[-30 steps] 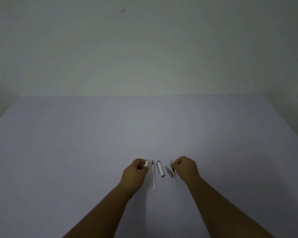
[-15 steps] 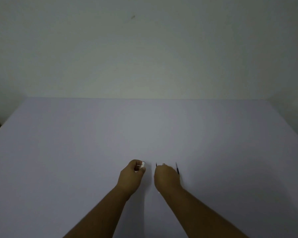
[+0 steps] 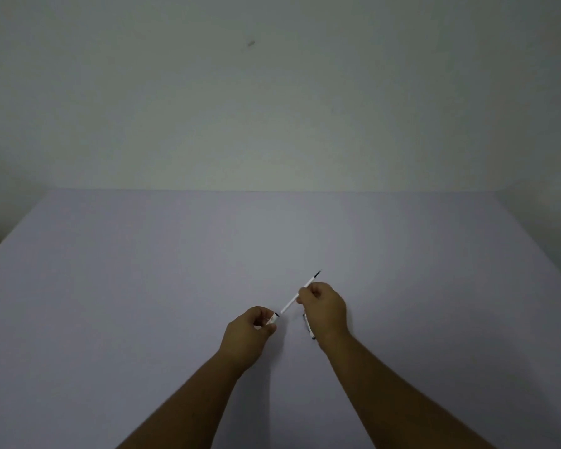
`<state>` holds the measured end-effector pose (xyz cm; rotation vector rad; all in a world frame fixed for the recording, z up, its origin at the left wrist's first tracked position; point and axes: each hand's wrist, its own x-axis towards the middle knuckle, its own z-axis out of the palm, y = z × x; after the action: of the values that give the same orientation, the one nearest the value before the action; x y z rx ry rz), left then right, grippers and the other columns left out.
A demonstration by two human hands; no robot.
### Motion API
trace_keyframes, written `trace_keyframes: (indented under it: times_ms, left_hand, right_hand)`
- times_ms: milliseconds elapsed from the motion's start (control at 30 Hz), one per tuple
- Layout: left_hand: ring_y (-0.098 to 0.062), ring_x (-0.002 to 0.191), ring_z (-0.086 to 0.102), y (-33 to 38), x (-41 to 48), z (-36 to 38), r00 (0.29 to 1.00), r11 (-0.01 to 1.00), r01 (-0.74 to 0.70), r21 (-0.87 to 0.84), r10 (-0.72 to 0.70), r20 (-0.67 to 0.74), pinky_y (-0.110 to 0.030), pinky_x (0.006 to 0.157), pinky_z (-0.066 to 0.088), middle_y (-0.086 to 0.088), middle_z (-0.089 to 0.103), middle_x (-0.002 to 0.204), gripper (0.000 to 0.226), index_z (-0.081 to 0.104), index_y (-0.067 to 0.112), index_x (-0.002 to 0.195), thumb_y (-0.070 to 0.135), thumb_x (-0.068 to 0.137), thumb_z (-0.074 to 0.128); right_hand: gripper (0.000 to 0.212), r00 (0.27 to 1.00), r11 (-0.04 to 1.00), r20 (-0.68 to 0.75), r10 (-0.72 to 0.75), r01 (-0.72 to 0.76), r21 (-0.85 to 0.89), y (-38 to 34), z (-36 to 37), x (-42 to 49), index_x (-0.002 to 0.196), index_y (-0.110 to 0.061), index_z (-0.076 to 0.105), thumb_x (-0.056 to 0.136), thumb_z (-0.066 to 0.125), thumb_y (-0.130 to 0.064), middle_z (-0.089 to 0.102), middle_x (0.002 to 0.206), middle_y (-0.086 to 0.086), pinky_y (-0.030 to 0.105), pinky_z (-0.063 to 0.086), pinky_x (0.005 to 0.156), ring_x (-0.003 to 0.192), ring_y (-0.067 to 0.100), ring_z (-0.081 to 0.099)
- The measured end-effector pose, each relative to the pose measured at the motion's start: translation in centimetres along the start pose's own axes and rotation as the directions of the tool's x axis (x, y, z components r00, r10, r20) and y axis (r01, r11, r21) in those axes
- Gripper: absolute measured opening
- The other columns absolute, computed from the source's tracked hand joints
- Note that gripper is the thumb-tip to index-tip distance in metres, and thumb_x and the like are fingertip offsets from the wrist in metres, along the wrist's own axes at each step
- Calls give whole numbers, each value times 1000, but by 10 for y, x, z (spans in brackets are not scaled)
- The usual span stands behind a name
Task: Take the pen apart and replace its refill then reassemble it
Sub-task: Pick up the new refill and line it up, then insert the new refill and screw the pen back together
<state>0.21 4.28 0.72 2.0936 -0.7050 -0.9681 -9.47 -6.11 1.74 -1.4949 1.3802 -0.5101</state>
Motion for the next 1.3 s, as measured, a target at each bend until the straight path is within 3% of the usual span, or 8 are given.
trace_keyframes:
  times_ms: [133,267,533,667,833,1067,1167,1300]
  left_hand:
    - [-14,83,53,8,-2,3,999,999,-40,3,40,4,-14,62,41,16,54,79,5,62,24,90,20,91,60]
    - [-12,81,54,12,-3,5,998,998,-60,23,59,22,-13,61,41,18,55,80,6,62,25,87,20,91,60]
    - [-13,83,57,24,-7,12,993,994,-110,-2,110,46,-13,61,40,16,57,83,5,62,25,92,21,92,59]
    - [-12,81,55,26,-6,14,992,993,-118,8,117,38,-13,61,39,17,56,82,4,63,24,92,21,91,60]
    - [-11,80,54,33,-6,19,989,990,-143,-15,143,46,-12,61,39,16,54,82,7,60,25,98,21,92,58]
    - [-12,76,56,32,-5,22,990,992,-114,-55,119,79,-20,61,44,4,60,88,19,58,30,112,24,94,53]
    - [-15,76,56,27,-3,21,992,992,-85,-88,93,81,-27,64,47,5,58,83,17,57,32,108,24,93,53]
    - [-16,78,57,21,-3,19,993,994,-73,-82,80,82,-29,67,49,4,59,84,17,56,31,108,24,94,53]
  right_hand:
    - [24,1000,996,8,20,-21,84,1,-9,-5,61,-22,60,85,58,-18,70,85,19,44,53,77,71,22,56]
    - [20,1000,986,17,21,-23,165,3,-18,-7,68,-16,61,87,56,-15,61,71,7,27,45,56,55,13,51]
    - [13,988,991,153,16,-36,129,11,-17,-11,70,-16,65,82,63,-20,59,66,1,32,44,63,63,17,52]
    - [18,999,954,50,10,-25,299,8,-27,-5,69,-15,64,86,63,-22,60,69,0,24,41,58,59,11,48]
    - [18,984,979,172,-45,9,203,7,-32,0,70,-12,62,86,64,-20,57,65,-2,13,42,51,60,7,50]
    - [22,994,980,108,28,-48,191,14,-43,17,92,-13,70,87,63,-32,65,77,-4,28,46,77,74,11,59]
    - [22,1000,971,27,-15,21,-239,28,-49,29,92,-6,71,88,57,-23,71,91,7,34,50,84,90,24,64]
    - [27,982,688,184,-48,166,-706,48,-39,28,102,-10,69,89,51,-26,67,111,10,33,52,85,104,27,63]
